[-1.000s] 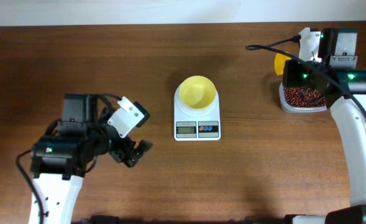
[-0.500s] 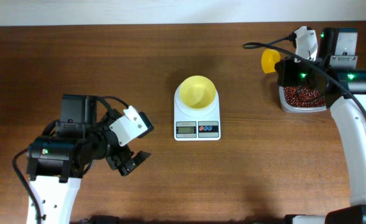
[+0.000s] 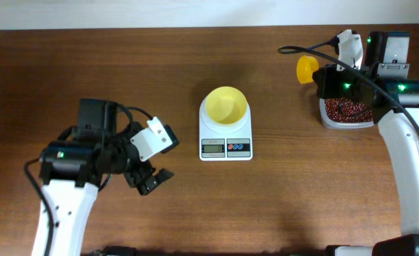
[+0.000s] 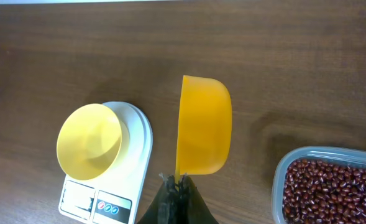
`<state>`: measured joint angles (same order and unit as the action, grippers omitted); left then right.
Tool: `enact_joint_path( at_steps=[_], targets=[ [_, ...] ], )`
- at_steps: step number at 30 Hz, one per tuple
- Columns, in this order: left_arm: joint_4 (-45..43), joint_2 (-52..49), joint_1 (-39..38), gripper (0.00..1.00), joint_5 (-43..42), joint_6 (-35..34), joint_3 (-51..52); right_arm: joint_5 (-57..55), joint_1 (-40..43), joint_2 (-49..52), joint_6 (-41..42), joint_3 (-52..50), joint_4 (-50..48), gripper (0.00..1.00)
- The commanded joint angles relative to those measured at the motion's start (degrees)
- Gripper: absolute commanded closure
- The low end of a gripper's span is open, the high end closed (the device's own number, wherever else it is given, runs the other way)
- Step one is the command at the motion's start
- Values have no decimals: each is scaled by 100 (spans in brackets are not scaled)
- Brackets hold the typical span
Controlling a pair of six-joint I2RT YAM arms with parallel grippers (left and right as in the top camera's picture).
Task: Scoop item into bowl and weigh 50g on scale
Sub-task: 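Lower the yellow scoop with the right gripper into the bean tub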
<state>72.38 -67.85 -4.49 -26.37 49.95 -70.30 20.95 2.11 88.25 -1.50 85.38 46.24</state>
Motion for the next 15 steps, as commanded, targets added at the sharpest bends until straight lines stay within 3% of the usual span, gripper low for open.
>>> enact_joint_path(
  at_steps=[1, 11, 15],
  targets=[
    [-79, -345, -22, 1, -111, 70, -72, 94, 17, 26, 50, -9, -24, 96],
    [-162, -389, -24, 1, -431, -249, -72, 96, 17, 26, 50, -9, -24, 96],
    [-164, -380, -24, 1, -431, 201, -72, 96, 17, 26, 52, -9, -17, 96]
  ],
)
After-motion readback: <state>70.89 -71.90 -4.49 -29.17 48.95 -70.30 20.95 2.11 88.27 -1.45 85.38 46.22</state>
